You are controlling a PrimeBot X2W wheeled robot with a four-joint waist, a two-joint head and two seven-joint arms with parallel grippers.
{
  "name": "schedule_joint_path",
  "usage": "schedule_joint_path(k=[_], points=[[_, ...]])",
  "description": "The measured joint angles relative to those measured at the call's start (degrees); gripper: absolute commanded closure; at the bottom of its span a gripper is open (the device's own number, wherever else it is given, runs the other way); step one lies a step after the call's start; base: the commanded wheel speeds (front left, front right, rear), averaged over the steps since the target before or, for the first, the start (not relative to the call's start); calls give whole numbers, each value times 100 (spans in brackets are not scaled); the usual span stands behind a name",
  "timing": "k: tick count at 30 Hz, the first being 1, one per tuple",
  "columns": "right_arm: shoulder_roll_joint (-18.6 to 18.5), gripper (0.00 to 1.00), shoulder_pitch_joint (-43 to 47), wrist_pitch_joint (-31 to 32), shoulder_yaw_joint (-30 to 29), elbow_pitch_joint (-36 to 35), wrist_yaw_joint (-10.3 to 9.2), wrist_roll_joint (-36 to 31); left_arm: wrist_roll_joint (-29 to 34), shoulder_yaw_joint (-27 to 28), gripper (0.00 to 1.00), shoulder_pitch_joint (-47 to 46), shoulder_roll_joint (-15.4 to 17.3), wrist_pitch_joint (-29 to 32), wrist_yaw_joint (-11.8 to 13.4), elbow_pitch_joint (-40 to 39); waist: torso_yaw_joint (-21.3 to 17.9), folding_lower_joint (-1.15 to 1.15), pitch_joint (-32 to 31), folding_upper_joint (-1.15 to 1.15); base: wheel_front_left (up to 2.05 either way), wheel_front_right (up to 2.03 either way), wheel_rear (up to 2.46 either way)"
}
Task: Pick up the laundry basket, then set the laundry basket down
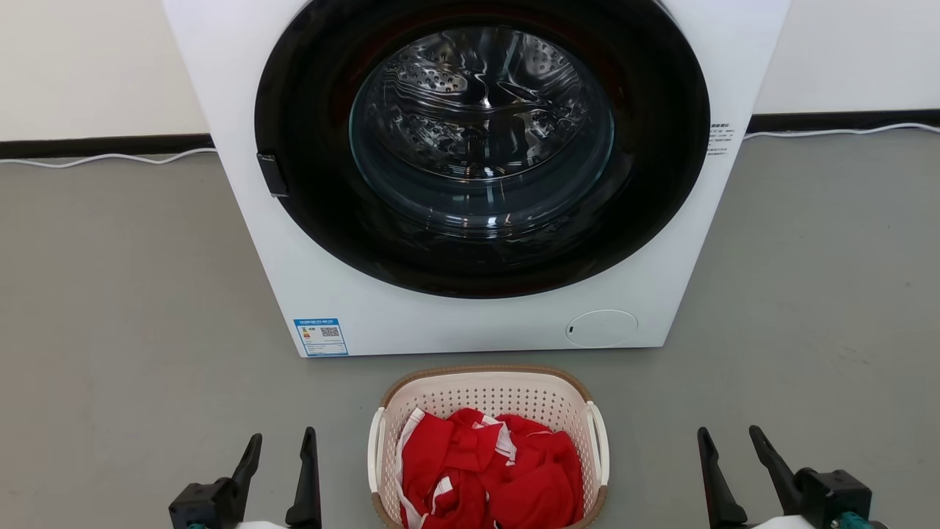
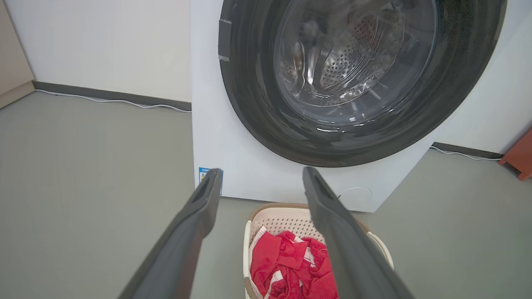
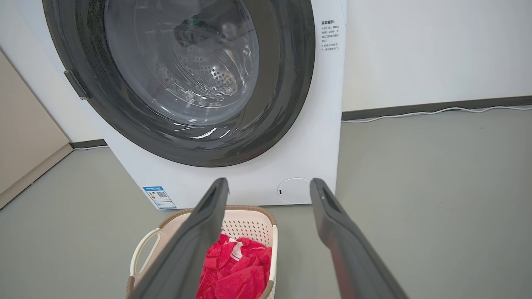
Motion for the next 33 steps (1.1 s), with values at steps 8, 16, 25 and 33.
schedule_joint_path(k=[8, 16, 25, 33], points=[[3, 0, 1, -145, 20, 22, 0, -546, 491, -35, 0, 10, 32, -123, 2, -15, -8, 0, -9, 0, 0, 0, 0], [3, 0, 1, -268, 32, 46, 0, -1040, 860, -70, 0, 15, 45, -258, 3, 7, -24, 0, -11, 0, 0, 0, 0], [3, 0, 1, -333, 22, 59, 0, -1310, 1090, -80, 0, 15, 51, -324, 11, 60, -25, 0, -11, 0, 0, 0, 0], [3, 0, 1, -333, 22, 68, 0, -1299, 1088, -76, 0, 16, 54, -324, 51, 99, -35, 0, -4, 0, 0, 0, 0]])
